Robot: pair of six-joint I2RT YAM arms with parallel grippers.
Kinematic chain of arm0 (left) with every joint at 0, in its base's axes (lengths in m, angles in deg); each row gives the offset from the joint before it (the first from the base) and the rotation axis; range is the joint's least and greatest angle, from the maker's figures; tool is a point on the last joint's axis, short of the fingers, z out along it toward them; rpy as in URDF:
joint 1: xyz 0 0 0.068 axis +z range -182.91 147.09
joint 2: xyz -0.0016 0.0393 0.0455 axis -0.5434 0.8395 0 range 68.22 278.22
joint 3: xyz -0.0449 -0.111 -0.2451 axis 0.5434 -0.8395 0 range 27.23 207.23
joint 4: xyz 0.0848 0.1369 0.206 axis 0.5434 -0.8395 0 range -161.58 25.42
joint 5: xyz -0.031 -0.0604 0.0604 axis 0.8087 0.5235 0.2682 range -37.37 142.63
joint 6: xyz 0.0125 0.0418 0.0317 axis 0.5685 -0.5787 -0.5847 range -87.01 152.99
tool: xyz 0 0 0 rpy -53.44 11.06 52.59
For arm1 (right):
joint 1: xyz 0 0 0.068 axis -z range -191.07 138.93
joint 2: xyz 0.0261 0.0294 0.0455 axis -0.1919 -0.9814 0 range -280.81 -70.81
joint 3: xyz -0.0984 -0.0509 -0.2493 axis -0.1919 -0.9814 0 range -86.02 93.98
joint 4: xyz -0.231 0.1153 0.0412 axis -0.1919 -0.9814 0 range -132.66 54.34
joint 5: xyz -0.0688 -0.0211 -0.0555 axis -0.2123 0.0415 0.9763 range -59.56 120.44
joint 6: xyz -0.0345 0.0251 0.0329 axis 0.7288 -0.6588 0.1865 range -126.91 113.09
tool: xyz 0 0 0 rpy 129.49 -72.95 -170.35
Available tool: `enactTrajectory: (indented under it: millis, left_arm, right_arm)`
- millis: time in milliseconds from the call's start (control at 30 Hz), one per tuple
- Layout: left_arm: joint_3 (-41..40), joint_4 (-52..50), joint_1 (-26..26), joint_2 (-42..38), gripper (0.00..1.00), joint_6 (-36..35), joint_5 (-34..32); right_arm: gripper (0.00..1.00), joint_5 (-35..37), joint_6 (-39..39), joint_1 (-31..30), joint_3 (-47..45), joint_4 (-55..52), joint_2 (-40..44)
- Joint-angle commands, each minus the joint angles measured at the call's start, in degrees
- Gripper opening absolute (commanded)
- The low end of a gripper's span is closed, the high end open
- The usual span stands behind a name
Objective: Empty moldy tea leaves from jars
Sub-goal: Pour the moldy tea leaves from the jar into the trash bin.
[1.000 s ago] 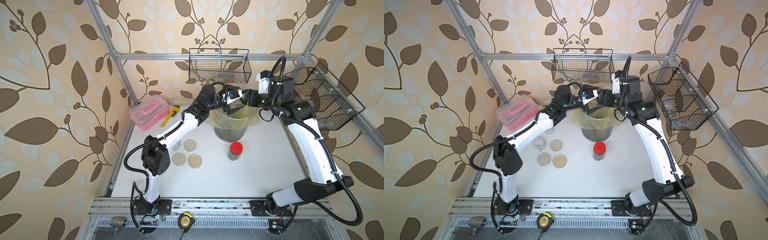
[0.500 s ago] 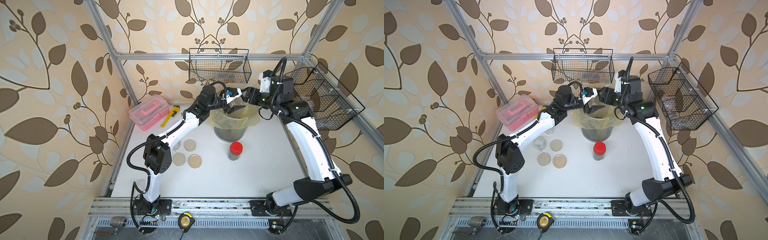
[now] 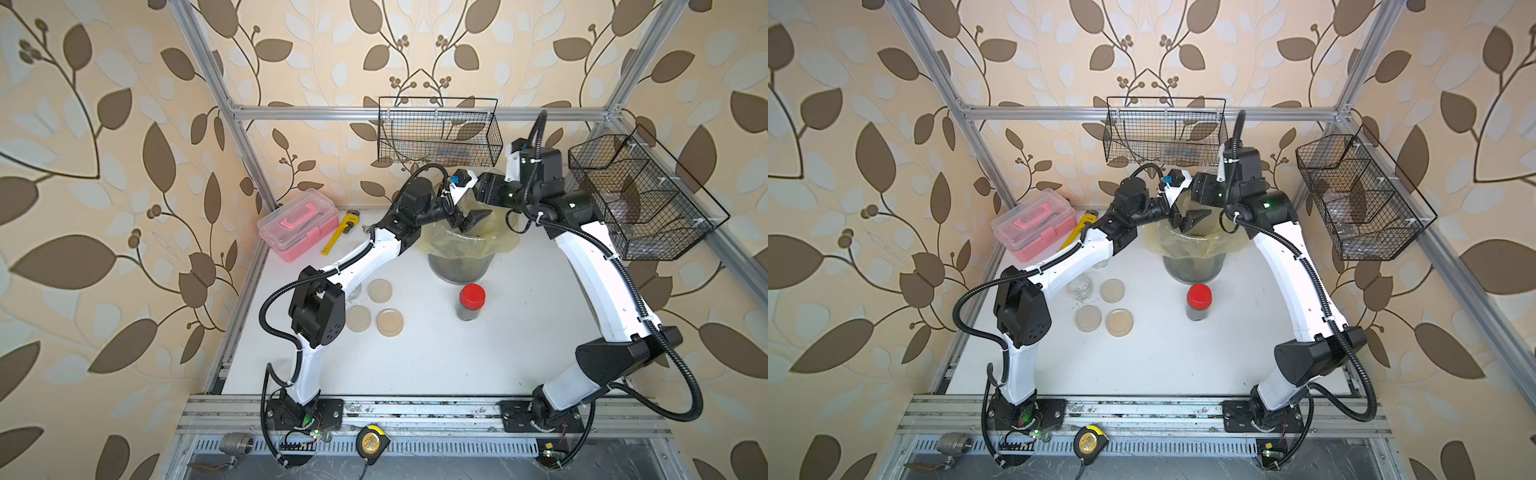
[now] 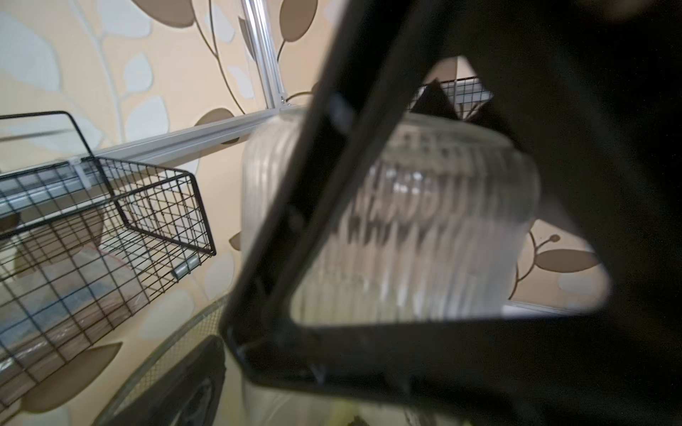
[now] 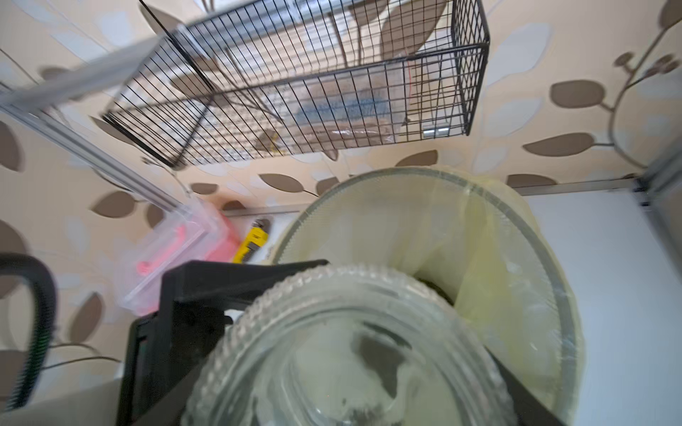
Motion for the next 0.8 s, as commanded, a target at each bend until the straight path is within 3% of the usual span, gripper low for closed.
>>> enactTrajectory:
  millis: [0,100,133,233,267,367,400,533,767]
  left_arm:
    - [-3.6,5.6,-0.2,-6.9,0.99,-0.2,-3.5]
    - [-7.8,7.3,-0.2,-10.1,0.99,-1.1,-4.4]
    - [-9.3,7.9,-0.2,-11.1,0.99,-1.3,-5.1]
    - [-12.4,8.4,-0.2,-13.6,0.99,-2.8,-6.5]
    - [-13.0,8.2,-0.2,-14.3,0.99,-3.5,-6.8]
    - [-13.9,7.0,-0.2,-15.5,0.99,-5.5,-7.1]
    - [-14.1,6.8,-0.3,-15.8,0.99,-6.1,-7.1]
    - [-14.8,7.0,-0.3,-16.2,0.99,-9.3,-6.7]
    - [-15.2,10.1,-0.2,-15.6,0.99,-14.0,-3.8]
  right_arm:
    - [0.02,23.5,10.1,-4.2,5.3,-5.8,-2.3]
    - [0.02,25.0,11.6,-4.7,10.7,-10.3,-6.3]
    - [0.02,22.3,11.6,-4.6,12.4,-11.4,-7.4]
    - [0.03,5.0,7.7,-1.3,13.0,-10.9,-7.8]
    - [0.03,3.1,6.3,-0.8,12.2,-9.9,-7.6]
    - [0.03,14.7,8.4,-4.1,13.2,-10.5,-8.6]
    - [0.04,12.7,8.6,-4.2,14.0,-11.1,-9.1]
    - [0.05,-6.9,1.6,1.6,9.0,-6.1,-6.0]
    - [0.05,-20.0,-6.4,7.3,-4.0,7.3,3.8]
